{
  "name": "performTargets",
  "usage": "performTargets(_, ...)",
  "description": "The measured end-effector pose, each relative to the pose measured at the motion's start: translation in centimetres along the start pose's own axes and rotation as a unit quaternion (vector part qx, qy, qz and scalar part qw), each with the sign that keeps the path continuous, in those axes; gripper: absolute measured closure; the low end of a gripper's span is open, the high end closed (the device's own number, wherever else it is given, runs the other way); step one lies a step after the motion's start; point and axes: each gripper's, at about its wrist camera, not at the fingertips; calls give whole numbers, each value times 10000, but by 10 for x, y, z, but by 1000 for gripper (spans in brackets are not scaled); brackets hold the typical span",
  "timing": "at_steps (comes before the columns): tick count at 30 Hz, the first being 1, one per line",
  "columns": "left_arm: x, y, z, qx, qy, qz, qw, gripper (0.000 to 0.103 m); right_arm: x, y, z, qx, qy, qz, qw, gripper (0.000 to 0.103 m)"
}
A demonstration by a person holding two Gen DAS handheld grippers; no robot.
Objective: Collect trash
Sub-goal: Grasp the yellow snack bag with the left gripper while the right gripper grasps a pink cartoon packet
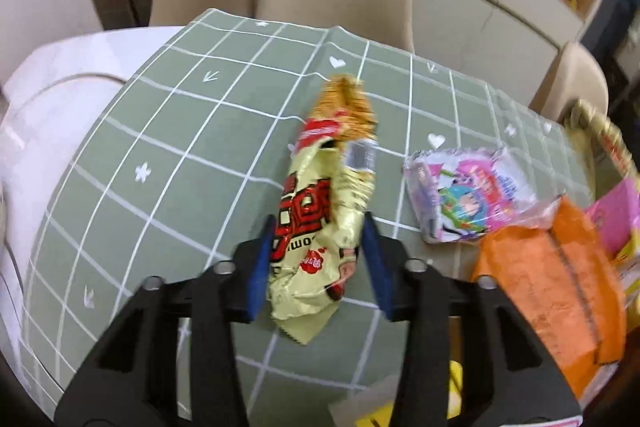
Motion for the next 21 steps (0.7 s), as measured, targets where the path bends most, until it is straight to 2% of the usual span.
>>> performTargets(4,-17,-10,-52,134,559,-714,9958,71,31,-4,18,255,139,-381,9989,47)
performTargets(6,-34,-8,-89,334,907,-1210,9879,71,49,-10,33,613,107,-606,9962,50)
performTargets(9,-64,13,-129,626,1139,-1728,9764,71,75,-23,64,1099,-54,-1052,9883,55)
performTargets(13,-116,60,-146,978,987,-2443,9597,70,99,-46,111,1757,-406,-1551,9713,62)
performTargets(15,-140,82,-145,1032,921,-2737,9518,70,104,-64,135,2176,-664,-1857,9559,67)
performTargets(18,-178,114,-141,1068,763,-3238,9370,70,102,-90,156,2481,-874,-2357,9356,68)
performTargets(21,-203,133,-130,911,513,-3711,9227,70,94,-111,170,2504,-992,-2695,9246,68)
Point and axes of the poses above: each gripper's, at about its wrist camera, not at the fingertips, and z roughly the way its jaws point, y to its right, x to its top, and after that the axes turned 6 degrees about -y, right-handed
